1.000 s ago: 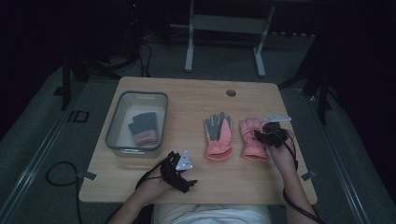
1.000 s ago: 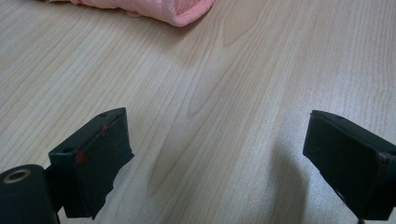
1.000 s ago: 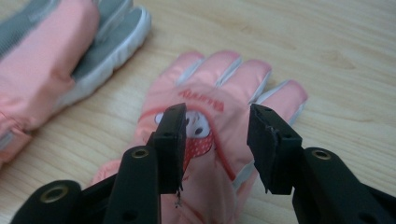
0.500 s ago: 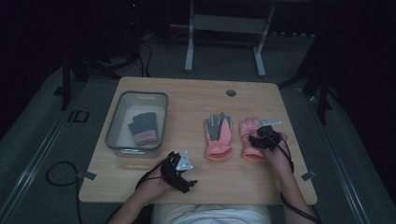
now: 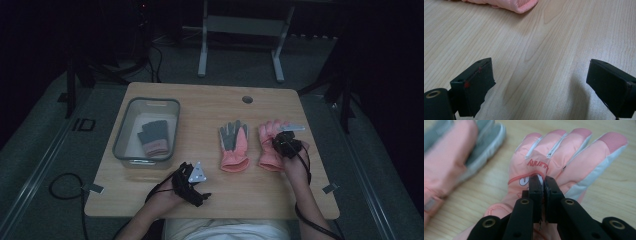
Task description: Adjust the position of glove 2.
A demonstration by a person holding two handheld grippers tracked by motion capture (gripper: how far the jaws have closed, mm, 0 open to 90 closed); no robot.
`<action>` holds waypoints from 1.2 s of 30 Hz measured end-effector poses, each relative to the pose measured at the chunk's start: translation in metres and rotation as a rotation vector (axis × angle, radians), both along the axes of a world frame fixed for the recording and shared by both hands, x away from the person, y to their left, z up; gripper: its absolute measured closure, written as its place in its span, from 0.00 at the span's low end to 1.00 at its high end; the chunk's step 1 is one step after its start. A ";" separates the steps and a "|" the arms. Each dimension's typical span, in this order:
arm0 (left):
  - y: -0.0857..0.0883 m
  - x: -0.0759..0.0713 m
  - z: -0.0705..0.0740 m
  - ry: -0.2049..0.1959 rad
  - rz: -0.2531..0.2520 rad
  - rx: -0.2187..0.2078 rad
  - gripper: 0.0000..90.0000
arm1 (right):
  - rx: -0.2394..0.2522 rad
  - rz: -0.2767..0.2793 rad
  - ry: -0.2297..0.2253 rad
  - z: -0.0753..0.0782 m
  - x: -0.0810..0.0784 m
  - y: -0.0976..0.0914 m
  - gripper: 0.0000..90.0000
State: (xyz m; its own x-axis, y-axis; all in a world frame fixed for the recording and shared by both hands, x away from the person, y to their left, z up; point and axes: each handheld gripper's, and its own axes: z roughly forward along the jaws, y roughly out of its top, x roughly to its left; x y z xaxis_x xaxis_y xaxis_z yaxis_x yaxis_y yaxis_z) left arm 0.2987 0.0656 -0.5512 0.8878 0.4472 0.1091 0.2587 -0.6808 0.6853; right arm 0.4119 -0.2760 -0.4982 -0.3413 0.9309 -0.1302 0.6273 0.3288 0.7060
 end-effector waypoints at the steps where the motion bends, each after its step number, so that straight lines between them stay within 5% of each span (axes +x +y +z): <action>1: 0.000 0.000 0.000 0.000 0.001 -0.002 0.08 | 0.002 0.000 -0.012 0.006 -0.001 0.001 0.96; 10: 0.001 0.001 0.001 -0.005 0.003 -0.001 0.08 | 0.045 0.020 -0.093 0.061 -0.006 0.021 0.96; 19: 0.000 0.001 0.000 -0.008 -0.001 0.008 0.08 | 0.069 0.085 -0.133 0.091 -0.008 0.063 0.96; 26: -0.001 0.001 0.001 -0.004 -0.002 0.009 0.08 | 0.088 0.130 -0.118 0.091 -0.011 0.093 0.96; 36: 0.000 0.001 0.001 -0.007 -0.003 0.006 0.08 | 0.071 0.143 -0.064 0.060 -0.015 0.123 0.95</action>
State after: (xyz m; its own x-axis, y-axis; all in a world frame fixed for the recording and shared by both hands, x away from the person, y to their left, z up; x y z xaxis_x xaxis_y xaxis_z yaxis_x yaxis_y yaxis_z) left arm 0.2995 0.0652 -0.5497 0.8882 0.4441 0.1180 0.2522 -0.6857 0.6828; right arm 0.3971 -0.1534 -0.4385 -0.4640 0.8811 -0.0913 0.5312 0.3592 0.7673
